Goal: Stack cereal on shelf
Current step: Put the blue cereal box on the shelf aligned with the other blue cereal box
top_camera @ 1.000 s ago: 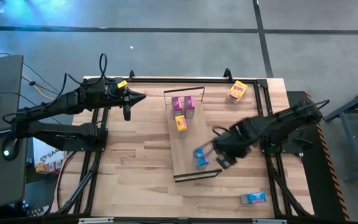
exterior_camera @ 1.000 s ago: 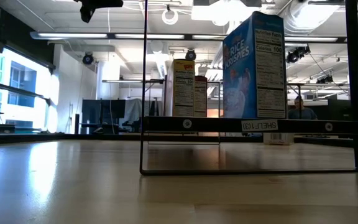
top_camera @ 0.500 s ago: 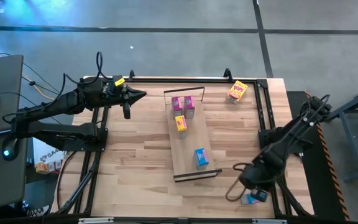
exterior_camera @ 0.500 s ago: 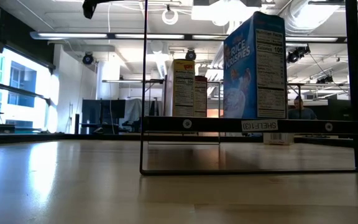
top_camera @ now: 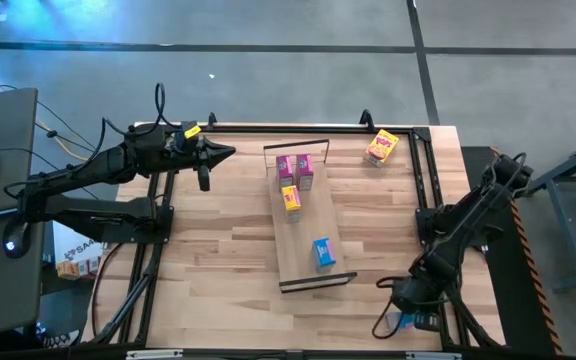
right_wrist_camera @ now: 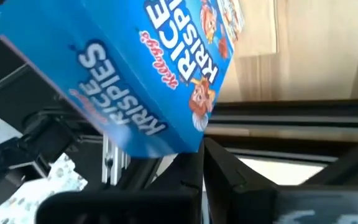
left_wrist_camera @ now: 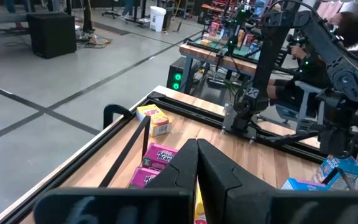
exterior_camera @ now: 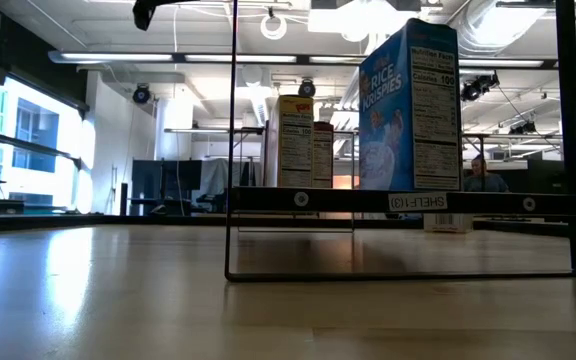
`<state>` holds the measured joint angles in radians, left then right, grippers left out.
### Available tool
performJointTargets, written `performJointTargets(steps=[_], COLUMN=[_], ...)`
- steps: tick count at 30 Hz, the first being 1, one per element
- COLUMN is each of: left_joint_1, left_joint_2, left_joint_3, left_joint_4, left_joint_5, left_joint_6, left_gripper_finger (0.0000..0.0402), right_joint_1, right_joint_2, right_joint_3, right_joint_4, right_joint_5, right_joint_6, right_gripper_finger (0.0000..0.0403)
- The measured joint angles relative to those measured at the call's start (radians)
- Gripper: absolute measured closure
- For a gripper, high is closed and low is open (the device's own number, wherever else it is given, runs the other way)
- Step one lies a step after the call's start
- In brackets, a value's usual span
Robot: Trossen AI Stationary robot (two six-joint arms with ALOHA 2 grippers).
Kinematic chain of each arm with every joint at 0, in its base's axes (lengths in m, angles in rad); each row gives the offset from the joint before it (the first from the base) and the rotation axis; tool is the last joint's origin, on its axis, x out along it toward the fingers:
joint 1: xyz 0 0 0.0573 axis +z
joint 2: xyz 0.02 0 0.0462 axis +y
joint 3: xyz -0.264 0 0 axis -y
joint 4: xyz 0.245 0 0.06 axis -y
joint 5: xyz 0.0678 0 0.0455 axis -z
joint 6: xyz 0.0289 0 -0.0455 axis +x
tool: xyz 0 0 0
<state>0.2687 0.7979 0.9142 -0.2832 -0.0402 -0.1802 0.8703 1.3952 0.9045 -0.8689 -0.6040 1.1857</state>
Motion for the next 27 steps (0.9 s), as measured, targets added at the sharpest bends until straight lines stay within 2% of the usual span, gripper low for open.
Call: performJointTargets(steps=[15, 27], left_joint_1=[0.000, 0.000], left_joint_2=[0.000, 0.000], left_joint_3=[0.000, 0.000], left_joint_4=[0.000, 0.000], left_joint_5=[-0.001, 0.000], left_joint_6=[0.000, -0.002], left_gripper_finger=[0.0401, 0.0401], right_joint_1=[0.012, -0.051], right_joint_2=[0.000, 0.000], right_joint_3=[-0.004, -0.004], right_joint_4=[0.148, 0.283], right_joint_5=[0.182, 0.313], right_joint_6=[0.015, 0.035], right_gripper_finger=[0.0403, 0.0403])
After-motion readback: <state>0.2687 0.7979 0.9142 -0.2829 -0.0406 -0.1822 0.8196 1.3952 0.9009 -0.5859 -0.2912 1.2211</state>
